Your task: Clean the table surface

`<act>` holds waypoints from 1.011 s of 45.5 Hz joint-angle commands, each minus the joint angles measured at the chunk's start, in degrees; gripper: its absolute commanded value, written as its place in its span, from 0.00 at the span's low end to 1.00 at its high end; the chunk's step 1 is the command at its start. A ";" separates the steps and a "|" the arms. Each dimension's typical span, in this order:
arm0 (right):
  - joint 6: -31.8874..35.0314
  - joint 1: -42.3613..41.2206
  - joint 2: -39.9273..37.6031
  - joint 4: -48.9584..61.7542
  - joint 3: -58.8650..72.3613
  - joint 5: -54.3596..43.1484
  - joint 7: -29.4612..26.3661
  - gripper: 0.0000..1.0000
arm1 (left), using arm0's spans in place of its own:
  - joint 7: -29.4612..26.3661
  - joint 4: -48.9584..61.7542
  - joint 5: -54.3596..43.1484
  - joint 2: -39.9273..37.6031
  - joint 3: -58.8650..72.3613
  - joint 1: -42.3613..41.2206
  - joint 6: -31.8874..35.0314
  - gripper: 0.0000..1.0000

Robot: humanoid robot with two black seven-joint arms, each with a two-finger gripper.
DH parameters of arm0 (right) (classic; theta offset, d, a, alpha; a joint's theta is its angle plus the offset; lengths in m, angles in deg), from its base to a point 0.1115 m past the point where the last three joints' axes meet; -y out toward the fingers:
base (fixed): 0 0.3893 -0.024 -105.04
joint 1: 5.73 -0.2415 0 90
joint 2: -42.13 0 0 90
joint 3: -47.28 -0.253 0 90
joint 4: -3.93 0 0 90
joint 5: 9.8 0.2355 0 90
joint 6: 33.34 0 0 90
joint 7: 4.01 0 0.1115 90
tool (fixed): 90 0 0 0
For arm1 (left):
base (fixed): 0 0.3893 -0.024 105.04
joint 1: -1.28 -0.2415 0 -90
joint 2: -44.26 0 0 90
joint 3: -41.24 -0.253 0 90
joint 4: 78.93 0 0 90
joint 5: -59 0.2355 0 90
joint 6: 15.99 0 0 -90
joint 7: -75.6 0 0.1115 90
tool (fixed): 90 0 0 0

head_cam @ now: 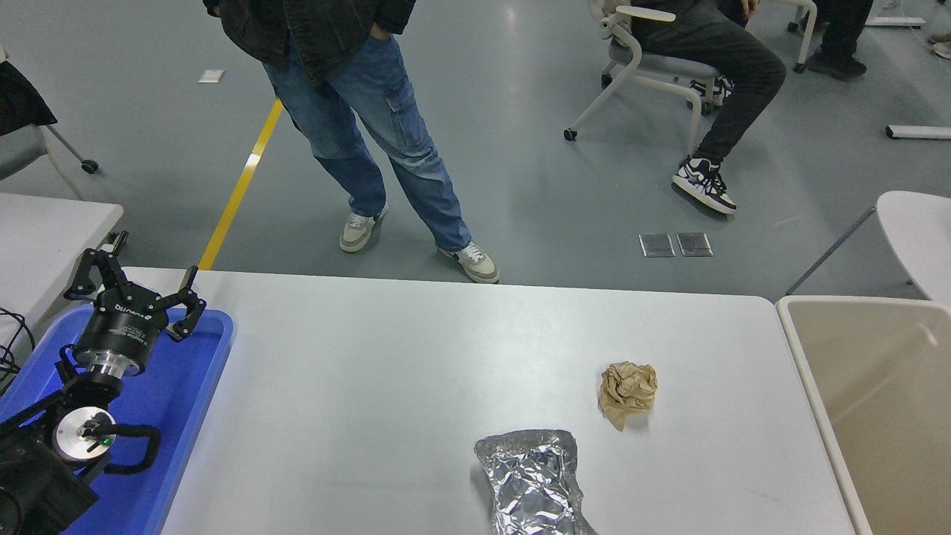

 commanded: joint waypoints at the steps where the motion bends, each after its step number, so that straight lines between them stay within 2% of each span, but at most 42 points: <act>1: -3.29 5.76 1.12 0.30 -3.67 7.96 -4.98 0.00 | 0.00 0.00 0.00 0.00 0.00 0.00 0.00 1.00; 7: -5.04 8.83 2.53 0.30 -8.15 10.08 -5.33 0.00 | 0.00 0.00 0.00 0.00 0.00 0.00 0.00 1.00; 13: -9.70 13.84 4.90 0.30 -17.99 10.17 -5.16 0.00 | 0.00 0.00 0.00 0.00 0.00 0.00 0.00 1.00; 34: -30.44 21.58 13.43 0.39 -30.31 10.96 -4.46 0.00 | 0.00 0.00 0.00 0.00 0.00 0.00 0.00 1.00; 46: -32.03 24.66 14.22 0.48 -30.22 10.96 -4.46 0.00 | 0.00 0.00 0.00 0.00 0.00 0.00 0.00 1.00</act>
